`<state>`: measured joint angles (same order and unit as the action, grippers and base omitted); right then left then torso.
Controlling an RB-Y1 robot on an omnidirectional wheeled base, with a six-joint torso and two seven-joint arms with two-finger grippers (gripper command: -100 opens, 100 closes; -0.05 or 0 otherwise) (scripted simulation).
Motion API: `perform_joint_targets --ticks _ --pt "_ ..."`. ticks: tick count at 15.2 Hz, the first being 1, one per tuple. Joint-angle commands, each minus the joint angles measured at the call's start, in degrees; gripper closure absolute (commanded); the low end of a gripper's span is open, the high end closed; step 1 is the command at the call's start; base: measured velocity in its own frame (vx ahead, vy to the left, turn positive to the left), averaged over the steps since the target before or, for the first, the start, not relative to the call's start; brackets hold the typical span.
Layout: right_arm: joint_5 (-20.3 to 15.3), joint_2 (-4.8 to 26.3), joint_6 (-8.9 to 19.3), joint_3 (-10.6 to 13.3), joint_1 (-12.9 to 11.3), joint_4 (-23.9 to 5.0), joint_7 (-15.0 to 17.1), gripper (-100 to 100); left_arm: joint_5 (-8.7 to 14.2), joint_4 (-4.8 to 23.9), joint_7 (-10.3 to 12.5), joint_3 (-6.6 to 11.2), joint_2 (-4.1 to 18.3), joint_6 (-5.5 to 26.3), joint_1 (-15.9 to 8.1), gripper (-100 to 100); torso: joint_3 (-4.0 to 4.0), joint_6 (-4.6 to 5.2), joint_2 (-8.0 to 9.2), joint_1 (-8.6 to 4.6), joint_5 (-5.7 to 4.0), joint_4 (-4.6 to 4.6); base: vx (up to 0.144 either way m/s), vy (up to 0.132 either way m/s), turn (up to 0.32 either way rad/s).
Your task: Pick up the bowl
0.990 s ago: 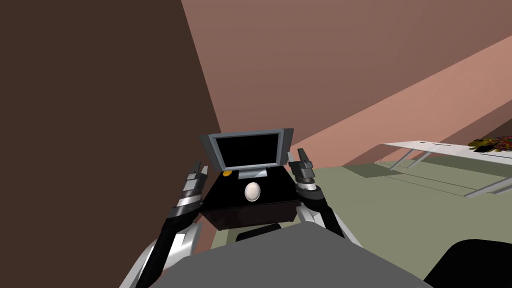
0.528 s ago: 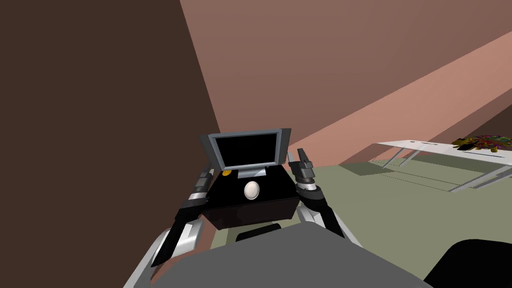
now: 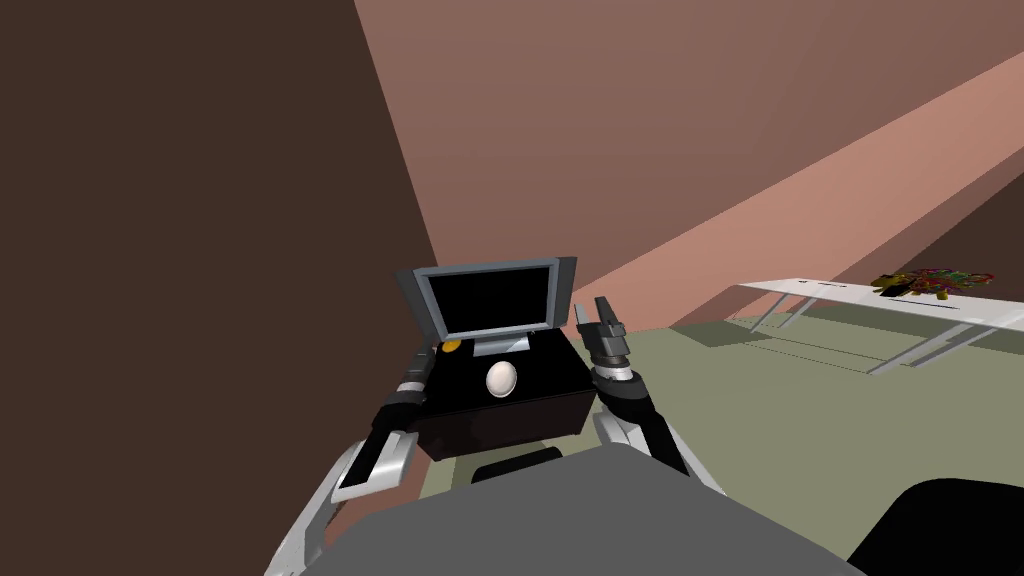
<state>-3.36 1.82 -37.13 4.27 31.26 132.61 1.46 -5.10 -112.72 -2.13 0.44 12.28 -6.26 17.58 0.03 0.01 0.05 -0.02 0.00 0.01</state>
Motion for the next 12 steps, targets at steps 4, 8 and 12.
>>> perform_joint_targets --ticks 4,8,12 --pt "0.00 0.00 0.00 0.00 0.00 0.00 0.00 0 0.28 6.08 -0.99 -1.75 0.08 5.76 -2.58 -100 -0.01 0.00 -0.02 0.00 0.00 0.00 -0.012 -0.006 -0.044" --pt "0.00 0.00 0.00 0.00 0.00 0.00 0.00 0 0.59 10.14 -1.64 -3.03 -0.13 10.16 -4.78 -100 -0.02 -0.01 -0.04 0.00 0.00 -0.01 -0.007 -0.007 -0.051" --pt "0.00 0.00 0.00 0.00 0.00 0.00 0.00 0 0.93 15.26 -2.33 -4.36 -0.59 14.39 -7.03 -100 -0.04 0.00 -0.07 -0.02 -0.01 -0.01 -0.002 -0.008 -0.053"
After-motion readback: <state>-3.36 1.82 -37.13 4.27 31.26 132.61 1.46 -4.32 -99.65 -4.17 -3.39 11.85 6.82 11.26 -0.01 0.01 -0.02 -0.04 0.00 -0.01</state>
